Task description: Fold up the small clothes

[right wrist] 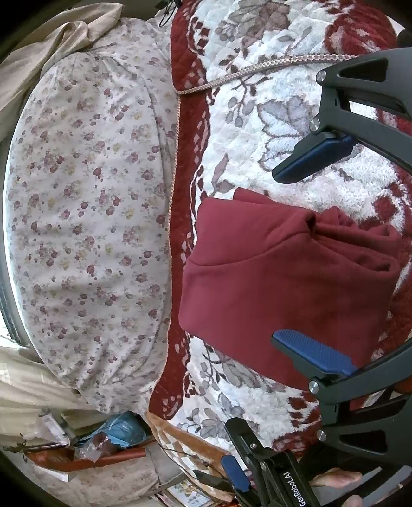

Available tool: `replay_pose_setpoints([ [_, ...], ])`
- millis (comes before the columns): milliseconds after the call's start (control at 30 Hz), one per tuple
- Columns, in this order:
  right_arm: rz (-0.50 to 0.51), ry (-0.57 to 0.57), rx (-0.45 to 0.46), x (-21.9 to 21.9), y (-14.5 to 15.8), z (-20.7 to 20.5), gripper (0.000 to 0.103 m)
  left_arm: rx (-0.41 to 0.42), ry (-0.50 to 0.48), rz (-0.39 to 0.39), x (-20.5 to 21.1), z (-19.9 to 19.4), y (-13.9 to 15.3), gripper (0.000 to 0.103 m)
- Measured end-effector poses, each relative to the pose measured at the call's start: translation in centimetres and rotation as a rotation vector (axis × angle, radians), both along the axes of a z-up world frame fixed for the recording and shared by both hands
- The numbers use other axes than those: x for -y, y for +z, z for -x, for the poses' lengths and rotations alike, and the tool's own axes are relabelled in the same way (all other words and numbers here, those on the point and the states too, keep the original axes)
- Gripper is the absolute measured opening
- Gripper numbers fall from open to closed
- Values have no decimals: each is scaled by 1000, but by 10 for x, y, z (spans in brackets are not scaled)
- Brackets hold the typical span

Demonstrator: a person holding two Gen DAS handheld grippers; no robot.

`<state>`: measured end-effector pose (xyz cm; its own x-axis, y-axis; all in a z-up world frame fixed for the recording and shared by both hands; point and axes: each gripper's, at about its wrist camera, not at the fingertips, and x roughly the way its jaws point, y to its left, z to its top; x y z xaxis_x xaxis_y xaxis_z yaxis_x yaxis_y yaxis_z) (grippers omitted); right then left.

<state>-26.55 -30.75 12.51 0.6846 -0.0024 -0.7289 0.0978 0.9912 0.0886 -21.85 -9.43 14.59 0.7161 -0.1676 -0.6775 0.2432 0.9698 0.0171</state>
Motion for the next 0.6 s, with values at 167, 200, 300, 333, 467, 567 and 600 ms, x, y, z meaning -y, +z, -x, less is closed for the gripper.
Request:
replay_pose_setpoints([
  [167, 0, 0, -2, -1, -1, 0, 96, 0, 0, -1, 0, 0, 0, 94],
  [200, 0, 1, -1, -2, -2, -1, 96, 1, 0, -1, 1, 0, 0, 94],
  [300, 2, 2, -9, -3, -5, -2, 96, -2, -1, -1, 0, -1, 0, 94],
  [333, 1, 3, -12, -3, -6, -2, 96, -5, -1, -1, 0, -1, -2, 94],
  [467, -3, 0, -20, -4, -9, -4, 96, -11, 6, -1, -2, -3, -4, 94],
  [567, -6, -5, -28, -4, -11, -5, 96, -18, 5, -1, -2, -6, -7, 94],
  [600, -8, -5, -31, -4, -11, -6, 96, -19, 5, -2, -2, -7, -8, 94],
])
